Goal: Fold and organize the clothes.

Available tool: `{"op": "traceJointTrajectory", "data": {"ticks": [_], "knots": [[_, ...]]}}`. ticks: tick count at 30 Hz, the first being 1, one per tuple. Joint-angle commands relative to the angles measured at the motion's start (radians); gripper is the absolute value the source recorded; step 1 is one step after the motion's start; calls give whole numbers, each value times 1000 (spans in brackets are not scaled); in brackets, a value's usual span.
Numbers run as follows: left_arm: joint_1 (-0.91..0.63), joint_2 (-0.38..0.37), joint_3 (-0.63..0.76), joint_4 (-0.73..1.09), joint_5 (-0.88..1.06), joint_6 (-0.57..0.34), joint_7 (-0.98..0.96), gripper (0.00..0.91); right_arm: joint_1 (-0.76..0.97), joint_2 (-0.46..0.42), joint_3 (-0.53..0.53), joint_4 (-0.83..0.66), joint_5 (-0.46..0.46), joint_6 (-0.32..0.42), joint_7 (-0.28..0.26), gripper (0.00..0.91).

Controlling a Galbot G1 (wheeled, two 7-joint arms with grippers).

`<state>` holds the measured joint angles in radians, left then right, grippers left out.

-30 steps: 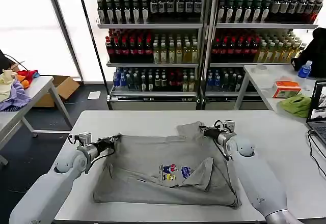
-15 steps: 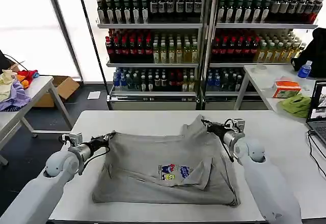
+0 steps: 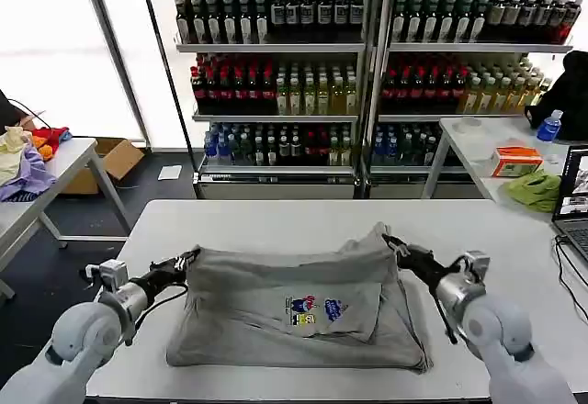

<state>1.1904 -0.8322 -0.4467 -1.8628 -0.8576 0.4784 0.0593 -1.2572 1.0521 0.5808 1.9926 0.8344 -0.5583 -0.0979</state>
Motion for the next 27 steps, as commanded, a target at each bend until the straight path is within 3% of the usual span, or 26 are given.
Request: {"op": "traceJointTrajectory", "data": {"ticks": [1, 3, 6, 10, 11, 12, 13, 22, 24, 27], "knots": [[379, -3, -169, -253, 43, 18, -14, 10, -363, 16, 149, 209, -21, 1, 4, 0], [423, -12, -176, -259, 75, 16, 2, 10, -390, 26, 151, 220, -72, 1, -1, 0], [475, -31, -164, -258, 121, 3, 18, 10, -443, 40, 128, 229, -224, -2, -15, 0], [517, -54, -151, -249, 167, -15, 26, 10, -472, 66, 107, 234, -285, 3, -6, 0], [514, -58, -149, -245, 173, -17, 25, 141, -472, 71, 106, 237, -286, 0, 1, 151], [514, -59, -150, -243, 177, -20, 26, 141, -471, 71, 106, 237, -287, 1, -2, 474], [508, -59, -150, -241, 180, -17, 21, 907, -470, 71, 104, 241, -287, 2, -2, 907], [512, -60, -251, -258, 182, 4, 6, 907, -471, 64, 168, 248, -272, 53, 2, 907], [512, -58, -279, -255, 183, 4, -6, 907, -471, 63, 191, 248, -262, 90, 2, 907], [520, -60, -320, -263, 154, -11, -39, 907, -467, 61, 207, 231, -274, 239, -26, 907]]}}
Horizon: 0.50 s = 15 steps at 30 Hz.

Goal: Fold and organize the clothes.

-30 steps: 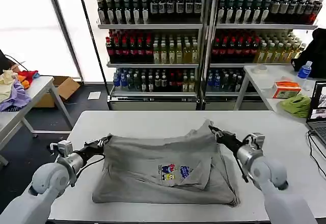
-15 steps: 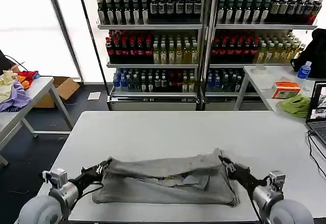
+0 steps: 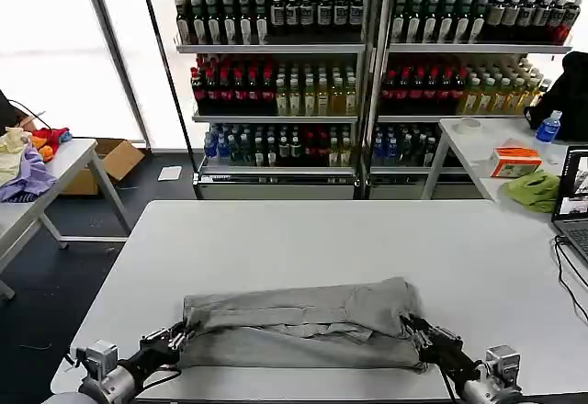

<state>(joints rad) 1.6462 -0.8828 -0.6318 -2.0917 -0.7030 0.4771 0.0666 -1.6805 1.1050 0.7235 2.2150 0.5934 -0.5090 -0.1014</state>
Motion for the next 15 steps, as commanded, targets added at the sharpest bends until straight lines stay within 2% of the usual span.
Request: {"op": "traceJointTrajectory", "data": {"ticks": [1, 4, 7, 12, 15], "knots": [[65, -13, -134, -38, -5, -18, -57, 907, -42, 11, 64, 3, -45, 243, -32, 907], [79, -53, -88, -56, 0, -59, -96, 907, -29, 22, 60, -63, -93, 437, -88, 907], [74, -106, -48, -52, 47, -98, -102, 907, -18, 30, 56, -121, -85, 564, -120, 907], [30, -189, 11, -17, 115, -146, -129, 907, -6, 45, 48, -200, -82, 644, -173, 907], [4, -237, 20, 19, 141, -142, -127, 907, -4, 55, 45, -234, -80, 654, -174, 907]]}}
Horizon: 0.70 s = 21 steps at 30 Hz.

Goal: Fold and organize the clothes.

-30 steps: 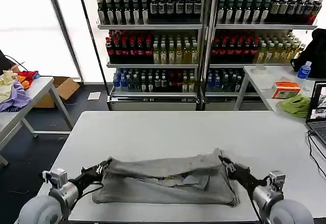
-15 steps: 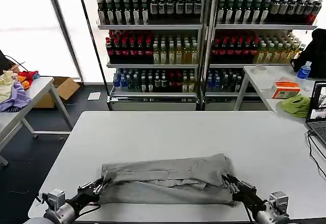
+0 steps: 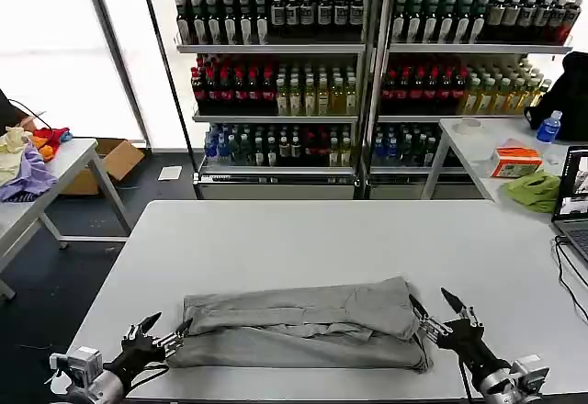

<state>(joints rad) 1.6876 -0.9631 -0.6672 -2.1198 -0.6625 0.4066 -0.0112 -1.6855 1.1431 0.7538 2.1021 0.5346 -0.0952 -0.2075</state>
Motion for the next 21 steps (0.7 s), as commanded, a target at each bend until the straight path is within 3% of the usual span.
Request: {"op": "traceJointTrajectory", "data": {"ticks": [1, 10, 12, 13, 14, 15, 19, 21], "knots": [[-49, -166, 57, 56, 105, -69, -49, 907, 2, 21, 16, -128, -18, 240, -65, 907], [-89, -242, 100, 99, 136, -43, -33, 907, -1, 28, 22, -134, -21, 234, -51, 907], [-94, -246, 108, 110, 151, -42, -27, 836, -3, 25, 23, -129, -20, 234, -48, 907], [-96, -246, 111, 118, 151, -41, -23, 605, -4, 23, 25, -127, -19, 234, -48, 907], [-99, -246, 115, 126, 153, -39, -24, 494, -5, 22, 28, -123, -15, 234, -48, 907], [-99, -248, 117, 134, 160, -38, -21, 272, -7, 22, 30, -121, -13, 233, -46, 907], [-104, -246, 120, 161, 192, -39, 14, 10, -14, 19, 35, -117, 0, 230, -54, 907], [-101, -246, 124, 163, 196, -37, 23, 10, -17, 19, 38, -114, 0, 230, -55, 907]]}}
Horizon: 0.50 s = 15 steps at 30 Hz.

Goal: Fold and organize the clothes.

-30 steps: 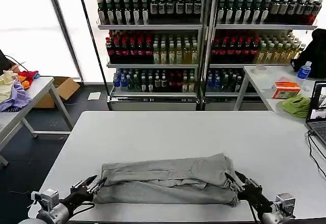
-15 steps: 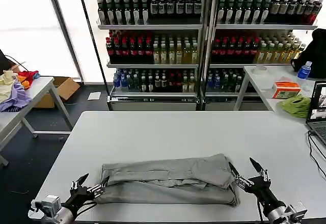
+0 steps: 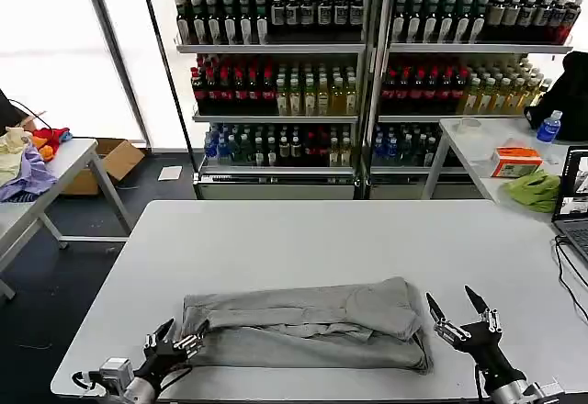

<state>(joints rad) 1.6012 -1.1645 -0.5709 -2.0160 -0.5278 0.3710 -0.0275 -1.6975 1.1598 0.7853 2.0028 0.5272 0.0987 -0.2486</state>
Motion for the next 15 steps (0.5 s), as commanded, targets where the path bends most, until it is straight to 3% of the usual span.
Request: {"op": "traceJointTrajectory", "data": {"ticks": [1, 15], "knots": [[-9, -45, 28, 60, 62, 0, 44, 10, -7, 2, 8, -12, 9, 36, -14, 907], [-12, -91, 41, 62, 72, -64, 24, 10, -8, 6, 24, 1, 20, 32, -14, 907]]}}
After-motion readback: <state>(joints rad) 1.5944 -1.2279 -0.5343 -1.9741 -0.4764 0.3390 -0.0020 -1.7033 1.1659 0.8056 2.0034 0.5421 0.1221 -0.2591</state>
